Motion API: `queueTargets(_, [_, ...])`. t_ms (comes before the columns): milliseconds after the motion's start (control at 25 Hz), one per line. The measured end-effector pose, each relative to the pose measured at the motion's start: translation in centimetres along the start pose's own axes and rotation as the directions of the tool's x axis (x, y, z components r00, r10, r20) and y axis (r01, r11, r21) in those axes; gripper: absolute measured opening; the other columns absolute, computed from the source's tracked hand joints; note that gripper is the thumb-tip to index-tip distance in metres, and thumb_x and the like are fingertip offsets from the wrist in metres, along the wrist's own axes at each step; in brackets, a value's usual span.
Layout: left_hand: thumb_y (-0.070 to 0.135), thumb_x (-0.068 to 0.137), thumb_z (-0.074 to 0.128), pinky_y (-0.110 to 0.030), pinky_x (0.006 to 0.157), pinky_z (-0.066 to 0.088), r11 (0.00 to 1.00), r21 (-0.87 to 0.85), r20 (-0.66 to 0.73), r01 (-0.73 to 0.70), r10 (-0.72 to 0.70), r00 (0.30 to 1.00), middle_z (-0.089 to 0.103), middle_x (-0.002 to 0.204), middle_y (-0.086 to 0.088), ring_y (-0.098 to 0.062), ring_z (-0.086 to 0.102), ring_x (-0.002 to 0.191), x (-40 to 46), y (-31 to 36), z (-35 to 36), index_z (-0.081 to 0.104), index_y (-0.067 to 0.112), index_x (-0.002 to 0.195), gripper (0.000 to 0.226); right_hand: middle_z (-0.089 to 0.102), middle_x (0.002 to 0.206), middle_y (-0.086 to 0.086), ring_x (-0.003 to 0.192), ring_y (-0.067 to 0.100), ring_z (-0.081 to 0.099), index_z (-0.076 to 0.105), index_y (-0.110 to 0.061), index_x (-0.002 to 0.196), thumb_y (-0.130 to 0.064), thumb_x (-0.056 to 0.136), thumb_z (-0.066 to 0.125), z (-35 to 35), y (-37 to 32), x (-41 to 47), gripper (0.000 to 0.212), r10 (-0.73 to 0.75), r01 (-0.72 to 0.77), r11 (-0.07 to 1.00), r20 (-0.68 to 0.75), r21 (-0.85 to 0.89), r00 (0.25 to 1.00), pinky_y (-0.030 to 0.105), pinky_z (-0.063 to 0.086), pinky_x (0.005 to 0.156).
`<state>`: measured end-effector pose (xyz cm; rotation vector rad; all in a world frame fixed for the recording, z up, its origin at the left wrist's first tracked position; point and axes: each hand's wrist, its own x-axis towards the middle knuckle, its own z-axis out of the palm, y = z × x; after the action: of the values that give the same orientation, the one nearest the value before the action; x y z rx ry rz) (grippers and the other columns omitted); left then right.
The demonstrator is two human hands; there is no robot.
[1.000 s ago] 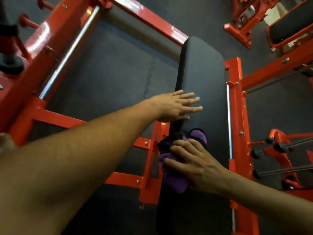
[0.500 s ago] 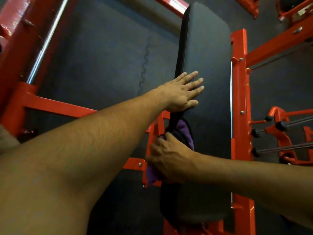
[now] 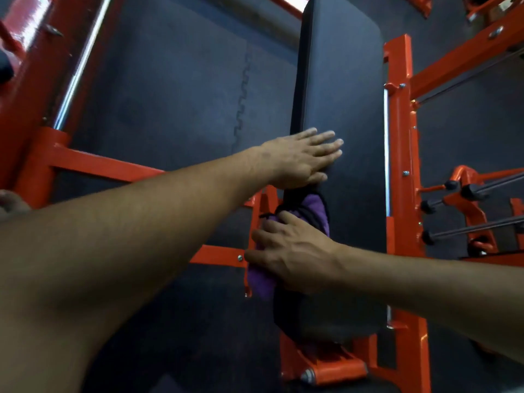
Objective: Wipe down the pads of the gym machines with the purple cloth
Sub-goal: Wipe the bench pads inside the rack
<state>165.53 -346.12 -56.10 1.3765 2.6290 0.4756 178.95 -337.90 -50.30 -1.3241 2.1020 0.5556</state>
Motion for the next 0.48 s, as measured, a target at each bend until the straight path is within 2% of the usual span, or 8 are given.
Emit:
queueTargets(80, [0.048,0.112,0.023,-0.042,0.127,-0.006,1.000,0.003,-0.003,-0.028,0.028,1.000,0.003,0.174,-0.004,-0.025,-0.006,0.160,-2.1,3.1,1.6,0.010,0.015,0.166,0.064,0.061,0.097,0.004,0.089,0.031,0.058,0.063,-0.027,0.110,-0.034,0.082,0.047,1.6,-2.3,-2.0,0.033,-0.035,0.033,0.999,-0.107,-0.016,0.994,0.046,0.040,0.083])
queueTargets(120, [0.049,0.111,0.023,-0.043,0.127,-0.006,1.000,0.004,0.003,-0.009,0.009,1.000,0.005,0.174,-0.003,-0.026,-0.005,0.160,-2.9,4.4,2.3,0.011,0.016,0.165,0.064,0.062,0.096,0.004,0.089,0.031,0.058,0.064,-0.026,0.107,-0.035,0.082,0.045,2.4,-3.6,-2.7,0.032,-0.016,0.016,1.000,-0.122,0.003,0.992,0.048,0.042,0.087])
queueTargets(200, [0.050,0.111,0.021,-0.044,0.128,-0.005,0.999,0.036,0.011,0.028,-0.029,1.000,0.006,0.174,-0.001,-0.027,-0.005,0.160,-3.4,5.4,2.6,0.011,0.018,0.166,0.064,0.064,0.094,0.004,0.089,0.030,0.059,0.067,-0.028,0.100,-0.040,0.080,0.054,3.7,-6.1,-3.0,0.026,0.011,-0.011,1.000,-0.099,0.000,0.995,0.050,0.041,0.090])
queueTargets(320, [0.051,0.111,0.017,-0.044,0.128,-0.003,0.996,0.074,0.052,0.041,-0.045,0.998,0.000,0.174,-0.001,-0.027,-0.007,0.160,-3.0,5.4,1.5,0.005,0.018,0.166,0.066,0.066,0.093,0.000,0.090,0.028,0.061,0.067,-0.028,0.094,-0.038,0.086,0.057,5.7,-10.5,-3.8,0.016,-0.156,0.156,0.988,-0.023,-0.017,0.988,0.048,0.036,0.091])
queueTargets(360, [0.051,0.111,0.017,-0.045,0.128,-0.003,0.995,0.087,0.067,0.056,-0.062,0.996,-0.001,0.174,-0.002,-0.028,-0.007,0.160,-3.0,5.7,1.4,0.004,0.018,0.166,0.066,0.065,0.092,-0.002,0.090,0.027,0.062,0.066,-0.029,0.093,-0.036,0.087,0.055,6.1,-10.8,-4.0,0.015,-0.195,0.194,0.981,-0.043,-0.014,0.980,0.047,0.033,0.090])
queueTargets(400, [0.050,0.111,0.017,-0.045,0.129,-0.002,0.992,0.102,0.081,0.070,-0.078,0.994,-0.002,0.174,-0.002,-0.028,-0.008,0.160,-3.0,6.0,1.7,0.003,0.017,0.166,0.066,0.065,0.090,-0.003,0.089,0.026,0.063,0.066,-0.029,0.091,-0.035,0.085,0.055,5.9,-10.0,-4.1,0.014,-0.177,0.177,0.984,-0.077,-0.010,0.981,0.045,0.031,0.087])
queueTargets(480, [0.050,0.111,0.017,-0.046,0.129,-0.002,0.990,0.113,0.109,0.083,-0.095,0.989,-0.005,0.174,-0.002,-0.028,-0.009,0.160,-3.0,6.5,1.8,0.002,0.018,0.166,0.066,0.064,0.086,-0.003,0.087,0.028,0.063,0.066,-0.029,0.092,-0.040,0.075,0.066,4.8,-6.7,-3.2,0.020,-0.046,0.055,0.998,-0.196,0.037,0.980,0.044,0.032,0.084])
